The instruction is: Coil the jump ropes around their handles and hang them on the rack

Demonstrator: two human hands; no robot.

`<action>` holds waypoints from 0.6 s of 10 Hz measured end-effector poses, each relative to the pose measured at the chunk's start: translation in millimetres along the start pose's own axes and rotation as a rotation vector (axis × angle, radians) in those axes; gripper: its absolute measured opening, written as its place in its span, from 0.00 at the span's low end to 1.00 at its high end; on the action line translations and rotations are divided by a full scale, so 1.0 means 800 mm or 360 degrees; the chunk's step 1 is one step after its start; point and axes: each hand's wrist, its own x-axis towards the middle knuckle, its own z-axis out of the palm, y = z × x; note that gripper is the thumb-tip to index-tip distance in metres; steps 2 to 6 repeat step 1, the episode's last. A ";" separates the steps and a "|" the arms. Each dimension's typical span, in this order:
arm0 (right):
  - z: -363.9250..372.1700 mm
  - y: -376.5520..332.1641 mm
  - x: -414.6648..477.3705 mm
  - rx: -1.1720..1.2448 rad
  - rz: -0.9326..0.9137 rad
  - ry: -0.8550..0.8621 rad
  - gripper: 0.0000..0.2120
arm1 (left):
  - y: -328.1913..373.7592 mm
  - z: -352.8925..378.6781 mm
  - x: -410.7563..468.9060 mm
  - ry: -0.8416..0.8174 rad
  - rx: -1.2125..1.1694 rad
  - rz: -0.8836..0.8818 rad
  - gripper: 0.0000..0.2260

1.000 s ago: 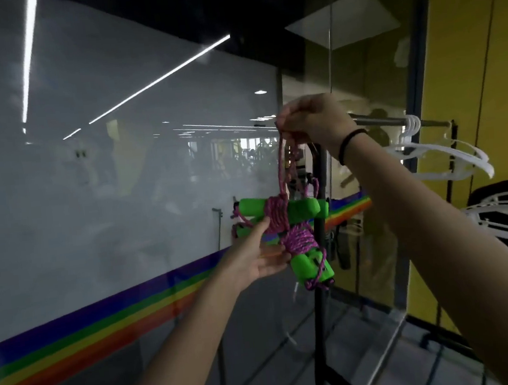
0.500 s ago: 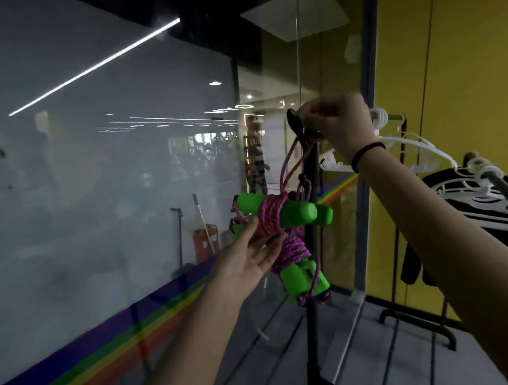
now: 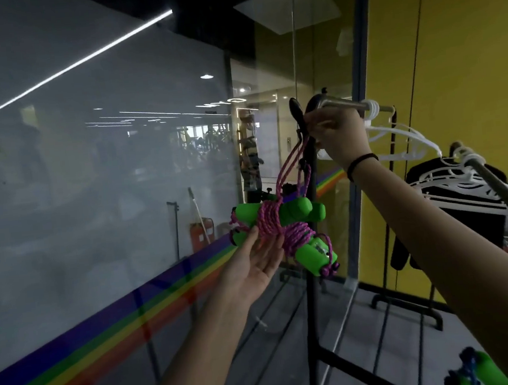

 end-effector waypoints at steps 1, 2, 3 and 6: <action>-0.006 -0.011 -0.009 0.0035 0.0041 0.0053 0.09 | -0.005 -0.001 -0.013 0.0050 0.0036 -0.0002 0.10; -0.006 -0.011 -0.009 0.0035 0.0041 0.0053 0.09 | -0.005 -0.001 -0.013 0.0050 0.0036 -0.0002 0.10; -0.006 -0.011 -0.009 0.0035 0.0041 0.0053 0.09 | -0.005 -0.001 -0.013 0.0050 0.0036 -0.0002 0.10; -0.006 -0.011 -0.009 0.0035 0.0041 0.0053 0.09 | -0.005 -0.001 -0.013 0.0050 0.0036 -0.0002 0.10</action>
